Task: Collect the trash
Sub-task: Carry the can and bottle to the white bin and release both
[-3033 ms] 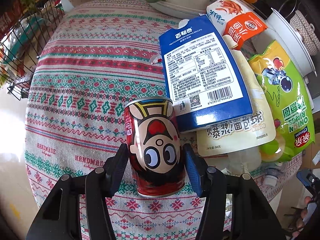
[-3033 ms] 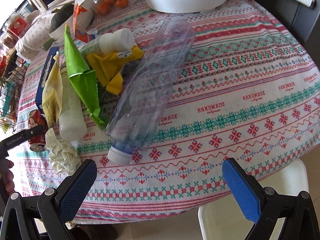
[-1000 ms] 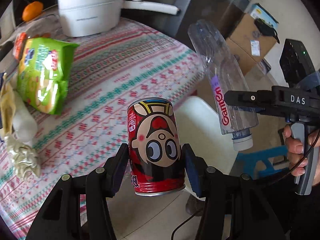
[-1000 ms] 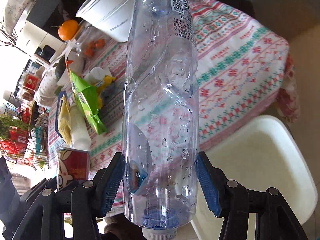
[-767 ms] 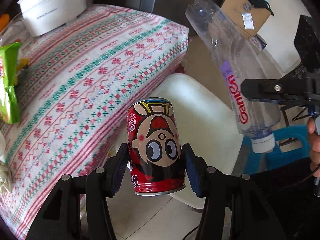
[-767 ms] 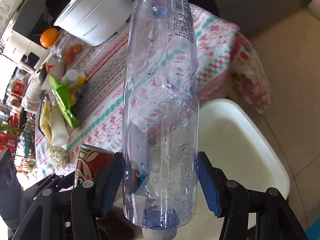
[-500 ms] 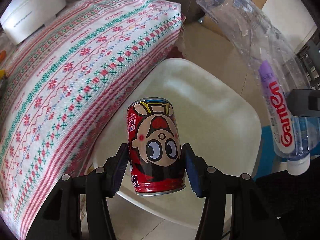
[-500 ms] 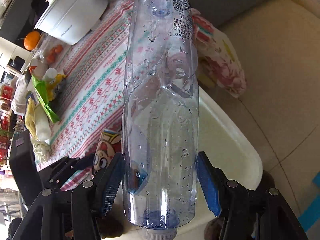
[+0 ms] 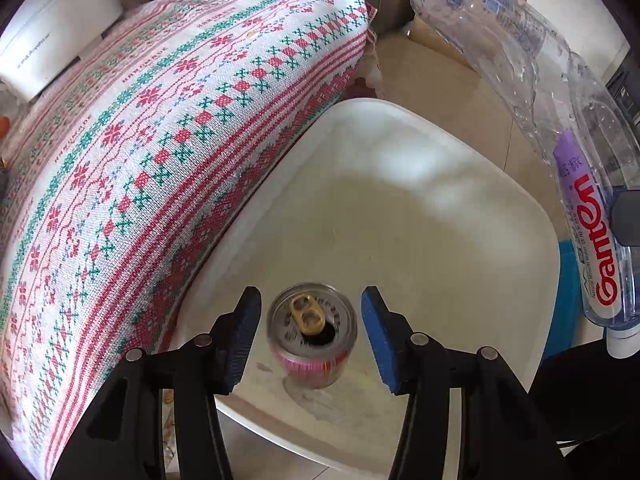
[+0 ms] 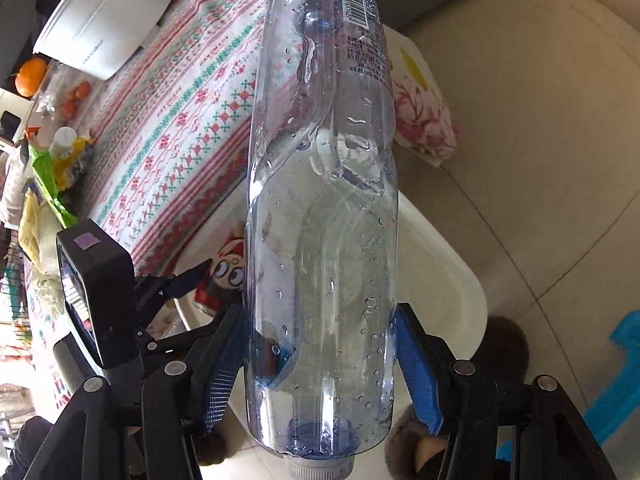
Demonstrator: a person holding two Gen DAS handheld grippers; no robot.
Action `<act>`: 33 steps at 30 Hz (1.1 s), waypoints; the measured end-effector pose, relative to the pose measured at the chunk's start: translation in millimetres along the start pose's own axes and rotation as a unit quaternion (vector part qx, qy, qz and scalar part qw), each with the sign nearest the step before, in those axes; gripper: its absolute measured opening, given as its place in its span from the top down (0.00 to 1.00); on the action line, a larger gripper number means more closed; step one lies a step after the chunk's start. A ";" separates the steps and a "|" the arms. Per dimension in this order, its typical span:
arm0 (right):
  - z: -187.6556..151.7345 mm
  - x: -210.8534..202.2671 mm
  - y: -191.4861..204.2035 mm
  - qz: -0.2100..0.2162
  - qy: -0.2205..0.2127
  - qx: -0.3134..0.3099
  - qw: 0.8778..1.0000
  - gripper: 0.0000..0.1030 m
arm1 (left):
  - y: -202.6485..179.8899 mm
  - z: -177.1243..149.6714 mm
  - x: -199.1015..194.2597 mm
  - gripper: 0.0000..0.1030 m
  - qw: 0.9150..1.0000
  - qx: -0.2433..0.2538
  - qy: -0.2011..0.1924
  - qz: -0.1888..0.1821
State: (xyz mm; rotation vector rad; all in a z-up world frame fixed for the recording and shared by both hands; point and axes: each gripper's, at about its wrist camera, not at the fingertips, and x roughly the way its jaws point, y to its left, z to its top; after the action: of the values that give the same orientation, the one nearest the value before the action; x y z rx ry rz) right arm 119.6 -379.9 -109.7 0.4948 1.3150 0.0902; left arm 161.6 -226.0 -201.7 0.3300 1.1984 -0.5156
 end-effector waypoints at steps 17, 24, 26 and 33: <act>-18.5 28.4 11.5 -0.019 0.068 -0.040 0.997 0.39 | 65.1 -24.5 -87.7 0.32 0.996 -0.074 -0.042 -0.011; -34.4 64.8 20.0 -0.018 0.148 -0.049 0.988 0.38 | 80.6 -40.2 -105.3 0.29 0.996 -0.080 -0.047 -0.003; -34.9 73.6 19.9 -0.023 0.163 -0.047 0.985 0.38 | 83.7 -45.4 -109.6 0.29 0.996 -0.078 -0.048 0.001; -24.8 84.6 24.3 -0.009 0.167 -0.025 0.986 0.26 | 86.9 -53.9 -120.3 0.24 0.995 -0.073 -0.062 0.016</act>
State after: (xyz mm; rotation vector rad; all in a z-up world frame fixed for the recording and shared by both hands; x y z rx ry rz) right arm 124.0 -322.3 -180.5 0.4354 1.6415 0.1972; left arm 133.5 -101.4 -108.9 0.1882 1.1021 -0.4119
